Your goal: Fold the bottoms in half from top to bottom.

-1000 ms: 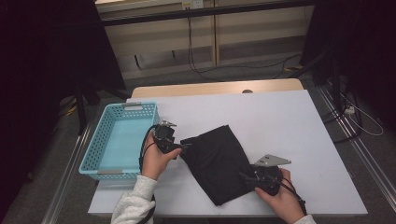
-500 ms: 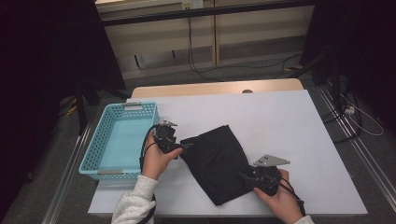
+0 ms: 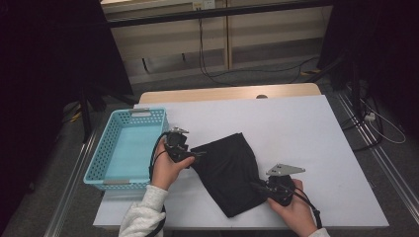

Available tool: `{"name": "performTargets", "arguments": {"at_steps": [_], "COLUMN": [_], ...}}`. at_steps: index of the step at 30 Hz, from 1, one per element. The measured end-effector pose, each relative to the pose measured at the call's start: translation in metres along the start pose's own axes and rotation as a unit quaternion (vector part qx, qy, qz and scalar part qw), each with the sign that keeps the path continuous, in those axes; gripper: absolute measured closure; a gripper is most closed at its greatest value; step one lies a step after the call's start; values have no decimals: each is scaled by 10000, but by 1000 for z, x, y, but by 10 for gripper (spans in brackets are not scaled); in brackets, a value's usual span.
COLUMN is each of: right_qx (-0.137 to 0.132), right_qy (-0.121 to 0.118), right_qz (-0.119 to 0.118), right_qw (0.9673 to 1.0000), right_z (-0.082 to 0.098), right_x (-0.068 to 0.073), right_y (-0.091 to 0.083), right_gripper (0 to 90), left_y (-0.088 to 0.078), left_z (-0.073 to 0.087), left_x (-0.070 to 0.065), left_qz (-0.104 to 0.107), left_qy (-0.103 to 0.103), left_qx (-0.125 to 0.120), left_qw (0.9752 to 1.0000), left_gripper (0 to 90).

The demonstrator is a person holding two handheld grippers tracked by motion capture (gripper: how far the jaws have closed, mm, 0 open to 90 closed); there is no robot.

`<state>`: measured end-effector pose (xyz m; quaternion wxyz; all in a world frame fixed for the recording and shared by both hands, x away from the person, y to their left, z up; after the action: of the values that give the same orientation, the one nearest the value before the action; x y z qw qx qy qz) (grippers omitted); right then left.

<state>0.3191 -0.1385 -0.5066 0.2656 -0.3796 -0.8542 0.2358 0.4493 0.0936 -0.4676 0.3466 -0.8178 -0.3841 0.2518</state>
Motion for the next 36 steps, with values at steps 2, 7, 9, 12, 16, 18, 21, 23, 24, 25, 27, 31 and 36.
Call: {"name": "performTargets", "arguments": {"at_steps": [2, 7, 9, 12, 16, 18, 21, 23, 24, 25, 27, 31, 36], "right_qx": [7, -26, -117, -132, -99, -49, -39, -66, -65, -61, -40, -10, 35], "right_qy": [2, 100, 168, 243, 194, 124, 124, 140, 139, 137, 107, 52, 24], "right_qz": [-38, -60, -8, 76, 53, 57, 24, 0, -7, -6, -1, -15, -5], "right_qw": [10000, 9999, 9998, 9996, 9997, 9999, 9999, 9999, 9999, 9999, 9999, 10000, 10000], "right_z": [-1, -4, -7, -7, -6, -5, -4, -4, -4, -4, -4, -3, -3], "right_x": [-1, -9, -15, -21, -20, -19, -18, -18, -18, -18, -17, -15, -15], "right_y": [-1, -9, -14, -18, -18, -16, -15, -15, -15, -15, -15, -13, -13], "right_gripper": [798, 805, 806, 807, 806, 806, 805, 805, 805, 804, 804, 803, 802], "left_y": [-1, -6, -6, -2, 6, 9, 12, 16, 18, 21, 26, 29, 31], "left_z": [0, -4, -3, -1, 1, 1, 1, 2, 4, 6, 11, 14, 15], "left_x": [0, 3, 4, 5, 1, -1, -4, -4, -3, -2, 1, 2, 0], "left_qz": [39, 63, 51, 69, 88, 85, 113, 61, 74, 66, 36, 39, -126], "left_qy": [-1, -101, -133, -107, -118, -76, -14, 13, 12, 5, -6, 5, 66], "left_qx": [7, -98, -104, -31, -33, -18, 76, 85, 154, 194, 295, 299, 269], "left_qw": [10000, 9999, 9998, 9999, 9999, 9999, 9999, 9999, 9999, 9998, 9996, 9995, 9995], "left_gripper": [178, 182, 189, 204, 221, 224, 227, 225, 225, 224, 212, 199, 152]}}
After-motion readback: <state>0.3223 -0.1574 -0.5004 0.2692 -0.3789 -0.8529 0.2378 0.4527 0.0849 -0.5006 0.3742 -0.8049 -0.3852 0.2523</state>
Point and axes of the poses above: each handheld gripper's, and its own axes: y roughly forward along the jaws, z roughly out of its underside, x roughly to its left, the point moved 7 cm from there along y, roughly forward along the jaws, and after that the axes turned 5 degrees about -z, right-handed, at the moved point
